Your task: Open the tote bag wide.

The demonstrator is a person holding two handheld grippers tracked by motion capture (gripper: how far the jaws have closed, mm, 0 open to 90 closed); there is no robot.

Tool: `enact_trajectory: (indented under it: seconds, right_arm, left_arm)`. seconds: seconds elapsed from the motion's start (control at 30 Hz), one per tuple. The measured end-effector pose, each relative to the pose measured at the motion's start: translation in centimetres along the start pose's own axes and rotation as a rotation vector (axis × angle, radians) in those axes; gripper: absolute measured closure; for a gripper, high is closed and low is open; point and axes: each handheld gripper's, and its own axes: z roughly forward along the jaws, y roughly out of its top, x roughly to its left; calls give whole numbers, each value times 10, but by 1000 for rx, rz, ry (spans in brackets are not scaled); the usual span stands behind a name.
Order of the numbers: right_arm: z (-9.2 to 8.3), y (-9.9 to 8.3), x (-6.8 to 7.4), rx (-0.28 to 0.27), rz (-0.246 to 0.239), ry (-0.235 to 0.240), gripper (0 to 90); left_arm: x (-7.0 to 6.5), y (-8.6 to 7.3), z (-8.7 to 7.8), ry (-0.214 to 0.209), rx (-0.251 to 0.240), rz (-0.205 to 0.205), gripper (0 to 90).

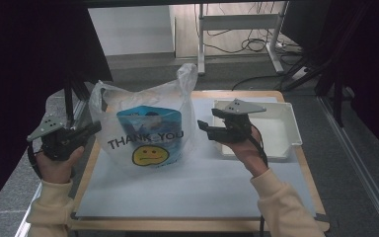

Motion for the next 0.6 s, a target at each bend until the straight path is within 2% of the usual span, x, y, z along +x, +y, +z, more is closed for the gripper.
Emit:
enact_trajectory:
  seconds: [0.23, 0.6]
  right_arm:
    - [3, 15, 4, -19, -15, 31, 374]
    - [9, 33, 10, -22, -32, 46, 438]
  left_arm:
    - [-1, 0, 0, -1, 0, 1, 897]
    - [0, 0, -3, -2, -6, -3, 897]
